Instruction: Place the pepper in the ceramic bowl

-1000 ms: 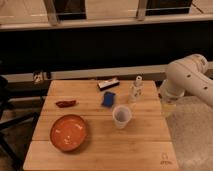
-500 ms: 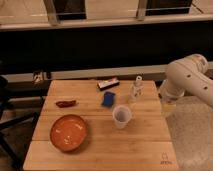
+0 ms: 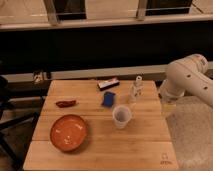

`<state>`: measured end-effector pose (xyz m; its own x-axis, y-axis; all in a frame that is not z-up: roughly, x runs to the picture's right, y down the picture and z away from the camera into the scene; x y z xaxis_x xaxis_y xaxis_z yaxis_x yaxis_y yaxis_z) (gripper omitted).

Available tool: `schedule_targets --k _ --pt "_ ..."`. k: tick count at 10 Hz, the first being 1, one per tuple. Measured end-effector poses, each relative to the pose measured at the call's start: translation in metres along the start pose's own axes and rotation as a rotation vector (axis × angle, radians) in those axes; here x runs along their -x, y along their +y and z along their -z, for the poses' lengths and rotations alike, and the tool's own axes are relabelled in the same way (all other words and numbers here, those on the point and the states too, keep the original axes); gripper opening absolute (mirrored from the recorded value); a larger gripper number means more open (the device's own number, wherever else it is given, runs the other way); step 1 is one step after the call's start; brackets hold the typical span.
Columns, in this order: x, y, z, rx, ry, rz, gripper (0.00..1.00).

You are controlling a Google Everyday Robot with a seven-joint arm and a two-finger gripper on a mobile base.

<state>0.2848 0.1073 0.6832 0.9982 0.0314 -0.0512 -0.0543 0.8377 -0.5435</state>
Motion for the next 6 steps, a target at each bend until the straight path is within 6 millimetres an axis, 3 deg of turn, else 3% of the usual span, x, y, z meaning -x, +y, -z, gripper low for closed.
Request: schedule_targets --k 3,6 --pt "0.005 -0.002 0.004 -0.006 0.002 0.018 0.80" --pt "0.055 -0.010 0.018 -0.024 -0.003 0.110 0.80"
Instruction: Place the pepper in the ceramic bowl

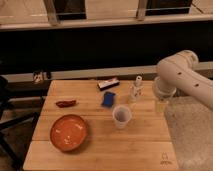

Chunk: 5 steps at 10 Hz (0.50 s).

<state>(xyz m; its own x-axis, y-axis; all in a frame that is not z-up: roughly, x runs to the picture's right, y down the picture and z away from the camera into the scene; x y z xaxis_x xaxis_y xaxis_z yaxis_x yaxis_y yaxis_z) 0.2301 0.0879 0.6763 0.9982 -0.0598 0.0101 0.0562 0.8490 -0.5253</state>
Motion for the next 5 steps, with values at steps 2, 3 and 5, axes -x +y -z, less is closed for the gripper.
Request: schedule_targets --k 2,3,5 --pt "0.025 -0.006 0.006 -0.010 -0.004 0.050 0.80" --pt "0.029 -0.007 0.008 -0.013 -0.005 0.070 0.80" --pt "0.058 -0.013 0.014 -0.025 -0.014 0.130 0.80"
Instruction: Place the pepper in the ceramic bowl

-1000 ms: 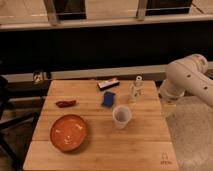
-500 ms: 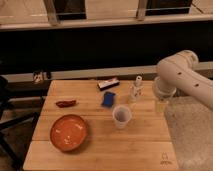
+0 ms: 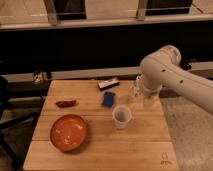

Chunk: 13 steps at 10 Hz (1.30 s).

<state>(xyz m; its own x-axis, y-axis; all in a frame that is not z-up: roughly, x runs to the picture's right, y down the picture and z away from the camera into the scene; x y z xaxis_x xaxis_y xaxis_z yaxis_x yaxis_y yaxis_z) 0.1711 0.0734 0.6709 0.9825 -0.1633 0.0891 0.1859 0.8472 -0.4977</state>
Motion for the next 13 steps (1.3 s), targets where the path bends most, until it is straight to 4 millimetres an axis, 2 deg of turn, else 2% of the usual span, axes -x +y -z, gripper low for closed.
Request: schedule_targets --k 3,5,6,8,10,13 --pt "0.049 -0.014 0.007 -0.013 -0.020 0.085 0.80" --pt "0.064 -0.021 0.009 -0.020 -0.027 0.133 0.80" --pt "0.080 -0.026 0.010 -0.021 -0.043 0.164 0.80" --pt "0.094 -0.029 0.011 -0.021 -0.054 0.193 0.80" --pt "0.125 -0.038 0.013 -0.026 -0.075 0.250 0.80" --pt "0.146 -0.046 0.013 -0.031 -0.099 0.317 0.80"
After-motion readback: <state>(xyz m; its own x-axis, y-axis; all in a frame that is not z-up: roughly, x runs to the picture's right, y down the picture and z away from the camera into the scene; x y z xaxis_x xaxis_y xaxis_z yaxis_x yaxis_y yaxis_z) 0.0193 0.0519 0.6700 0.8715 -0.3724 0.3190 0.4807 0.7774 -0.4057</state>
